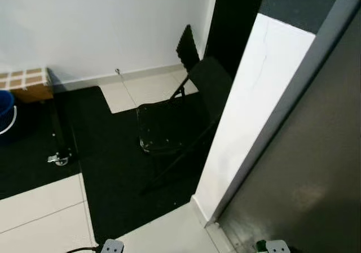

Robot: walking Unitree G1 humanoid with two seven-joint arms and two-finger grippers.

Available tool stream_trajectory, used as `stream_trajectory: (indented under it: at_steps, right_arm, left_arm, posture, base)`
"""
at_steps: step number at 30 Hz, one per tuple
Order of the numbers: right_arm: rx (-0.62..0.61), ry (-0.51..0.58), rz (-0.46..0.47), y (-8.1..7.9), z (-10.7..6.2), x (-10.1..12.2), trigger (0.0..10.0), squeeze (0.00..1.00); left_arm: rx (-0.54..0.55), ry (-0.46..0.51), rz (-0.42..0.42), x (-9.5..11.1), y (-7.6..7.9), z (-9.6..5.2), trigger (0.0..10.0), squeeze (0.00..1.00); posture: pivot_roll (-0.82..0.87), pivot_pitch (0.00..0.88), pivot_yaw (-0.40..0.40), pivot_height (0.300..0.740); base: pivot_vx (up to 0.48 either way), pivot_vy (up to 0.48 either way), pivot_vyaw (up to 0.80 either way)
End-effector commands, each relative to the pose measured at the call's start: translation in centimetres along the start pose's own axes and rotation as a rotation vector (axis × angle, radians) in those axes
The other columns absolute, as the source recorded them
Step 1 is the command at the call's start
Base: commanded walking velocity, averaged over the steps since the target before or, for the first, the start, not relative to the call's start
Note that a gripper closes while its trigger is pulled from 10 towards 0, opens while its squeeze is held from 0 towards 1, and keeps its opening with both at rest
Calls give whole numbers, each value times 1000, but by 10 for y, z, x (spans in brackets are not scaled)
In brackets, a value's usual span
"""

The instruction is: Restocking fridge

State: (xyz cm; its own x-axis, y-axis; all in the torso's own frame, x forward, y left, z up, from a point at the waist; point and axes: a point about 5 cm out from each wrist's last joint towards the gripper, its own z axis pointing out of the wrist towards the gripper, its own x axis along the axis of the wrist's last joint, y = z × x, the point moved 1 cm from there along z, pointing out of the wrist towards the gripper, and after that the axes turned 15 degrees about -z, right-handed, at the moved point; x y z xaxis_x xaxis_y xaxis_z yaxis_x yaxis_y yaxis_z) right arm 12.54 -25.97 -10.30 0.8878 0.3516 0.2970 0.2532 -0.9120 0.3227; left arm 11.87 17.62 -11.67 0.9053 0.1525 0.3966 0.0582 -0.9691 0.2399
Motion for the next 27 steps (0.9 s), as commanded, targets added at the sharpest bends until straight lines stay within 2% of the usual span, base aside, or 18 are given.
stream_trajectory:
  at_steps: [1,21,27]
  right_arm:
    - [-6,-8,-13,1,0,-4,10000,0]
    - [-1,-8,-10,0,-1,-4,10000,0]
    - [0,-9,-9,0,-1,-4,10000,0]
  left_arm:
    - [2,-48,-8,-14,1,-1,10000,0]
    - [2,-56,18,-15,1,-1,10000,0]
    - [-2,-59,27,-16,2,-1,10000,0]
  posture:
    - [70,0,-62,740]
    - [68,0,-61,740]
    - [67,0,-60,740]
  base:
    - [0,0,0]
    - [0,0,0]
    - [343,0,0]
